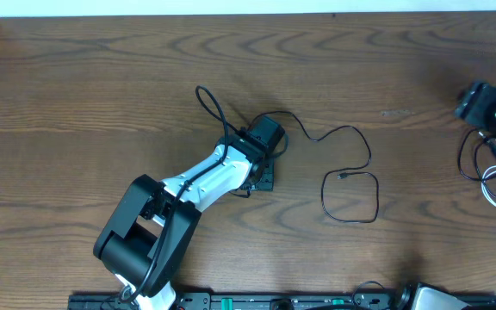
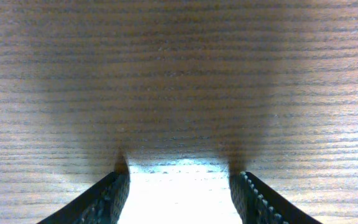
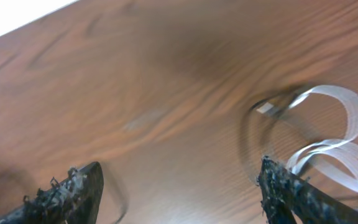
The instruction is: Untangle cables
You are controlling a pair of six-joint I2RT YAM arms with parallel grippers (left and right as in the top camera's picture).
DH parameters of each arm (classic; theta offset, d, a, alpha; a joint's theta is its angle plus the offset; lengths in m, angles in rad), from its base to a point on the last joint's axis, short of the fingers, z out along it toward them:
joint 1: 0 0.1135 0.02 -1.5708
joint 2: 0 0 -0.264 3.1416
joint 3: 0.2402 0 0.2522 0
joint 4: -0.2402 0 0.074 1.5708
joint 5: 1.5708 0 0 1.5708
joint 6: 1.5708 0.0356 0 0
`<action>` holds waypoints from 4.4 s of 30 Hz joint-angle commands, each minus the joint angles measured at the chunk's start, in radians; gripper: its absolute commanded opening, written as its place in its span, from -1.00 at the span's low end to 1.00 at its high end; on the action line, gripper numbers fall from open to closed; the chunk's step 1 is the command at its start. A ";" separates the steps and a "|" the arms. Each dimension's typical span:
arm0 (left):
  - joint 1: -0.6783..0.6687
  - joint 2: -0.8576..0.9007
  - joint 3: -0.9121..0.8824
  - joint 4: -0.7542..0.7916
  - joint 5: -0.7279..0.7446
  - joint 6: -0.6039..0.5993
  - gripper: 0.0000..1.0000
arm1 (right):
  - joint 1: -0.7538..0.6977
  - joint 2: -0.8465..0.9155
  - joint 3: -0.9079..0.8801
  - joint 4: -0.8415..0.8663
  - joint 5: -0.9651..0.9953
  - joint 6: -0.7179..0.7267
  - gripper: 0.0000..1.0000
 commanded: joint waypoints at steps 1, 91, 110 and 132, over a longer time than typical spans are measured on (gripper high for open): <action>0.004 0.030 -0.037 -0.013 0.025 0.002 0.17 | 0.015 0.027 0.004 -0.079 -0.196 -0.001 0.51; 0.230 0.030 -0.037 -0.149 -0.054 0.005 0.18 | 0.377 0.058 -0.062 0.027 -0.228 0.019 -0.98; 0.230 0.030 -0.037 -0.145 -0.054 0.005 0.17 | -0.003 -0.100 -0.048 0.010 0.018 0.029 -0.98; 0.230 0.030 -0.037 -0.134 -0.054 0.005 0.18 | 0.251 0.049 -0.335 -0.096 -0.179 -0.080 0.00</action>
